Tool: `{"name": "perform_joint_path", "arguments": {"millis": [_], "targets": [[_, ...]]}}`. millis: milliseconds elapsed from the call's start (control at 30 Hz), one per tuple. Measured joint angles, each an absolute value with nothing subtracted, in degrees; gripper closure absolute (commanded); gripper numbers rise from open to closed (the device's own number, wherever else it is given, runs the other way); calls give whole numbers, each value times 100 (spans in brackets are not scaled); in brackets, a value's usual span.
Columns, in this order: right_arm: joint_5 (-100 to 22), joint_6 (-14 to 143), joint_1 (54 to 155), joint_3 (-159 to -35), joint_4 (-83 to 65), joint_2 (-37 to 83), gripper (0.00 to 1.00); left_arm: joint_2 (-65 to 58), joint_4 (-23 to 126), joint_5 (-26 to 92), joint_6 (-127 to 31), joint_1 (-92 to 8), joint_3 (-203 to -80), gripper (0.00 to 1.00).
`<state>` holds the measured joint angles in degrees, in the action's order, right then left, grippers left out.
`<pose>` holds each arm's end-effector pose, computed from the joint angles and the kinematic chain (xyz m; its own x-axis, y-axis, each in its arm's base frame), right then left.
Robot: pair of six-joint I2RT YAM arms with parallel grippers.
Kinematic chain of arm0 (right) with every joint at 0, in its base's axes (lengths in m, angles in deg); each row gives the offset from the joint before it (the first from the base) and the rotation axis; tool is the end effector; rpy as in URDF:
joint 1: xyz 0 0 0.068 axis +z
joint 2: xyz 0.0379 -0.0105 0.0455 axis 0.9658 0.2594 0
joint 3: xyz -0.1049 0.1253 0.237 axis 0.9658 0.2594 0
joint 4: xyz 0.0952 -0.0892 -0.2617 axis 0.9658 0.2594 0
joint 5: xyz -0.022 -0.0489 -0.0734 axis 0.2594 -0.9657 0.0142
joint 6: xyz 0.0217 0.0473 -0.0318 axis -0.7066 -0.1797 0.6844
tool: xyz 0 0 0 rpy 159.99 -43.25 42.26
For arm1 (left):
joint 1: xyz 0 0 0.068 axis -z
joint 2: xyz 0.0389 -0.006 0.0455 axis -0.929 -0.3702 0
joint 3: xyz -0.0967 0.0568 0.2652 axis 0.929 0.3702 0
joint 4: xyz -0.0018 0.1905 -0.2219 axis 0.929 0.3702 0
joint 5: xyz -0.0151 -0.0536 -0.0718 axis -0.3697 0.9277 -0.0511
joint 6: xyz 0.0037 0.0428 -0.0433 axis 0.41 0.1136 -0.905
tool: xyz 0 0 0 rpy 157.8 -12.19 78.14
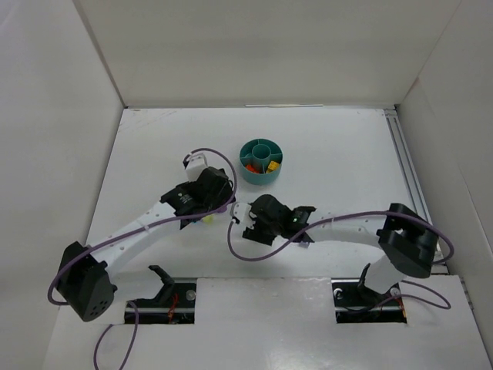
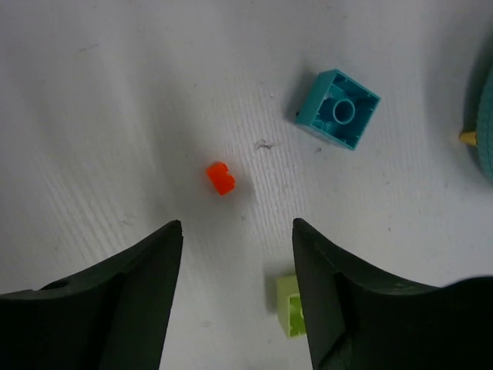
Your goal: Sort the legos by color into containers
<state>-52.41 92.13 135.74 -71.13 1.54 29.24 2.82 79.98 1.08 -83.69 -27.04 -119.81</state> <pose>0.1710 0.2964 0.1820 -0.0431 -0.8076 -0.5881 -0.9133 0.2705 -0.3046 0.2256 -0.1730 0.2631 -0.6401 -0.3286 -0.6944 -0.1233 0.9361 -0.3293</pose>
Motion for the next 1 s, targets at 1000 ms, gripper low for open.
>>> {"name": "perform_joint_path", "arguments": {"millis": [1000], "targets": [[-4973, 9401, 13580, -7596, -170, 4059, 62, 876, 8171, -74, -8821, -2715, -11581, 0]]}}
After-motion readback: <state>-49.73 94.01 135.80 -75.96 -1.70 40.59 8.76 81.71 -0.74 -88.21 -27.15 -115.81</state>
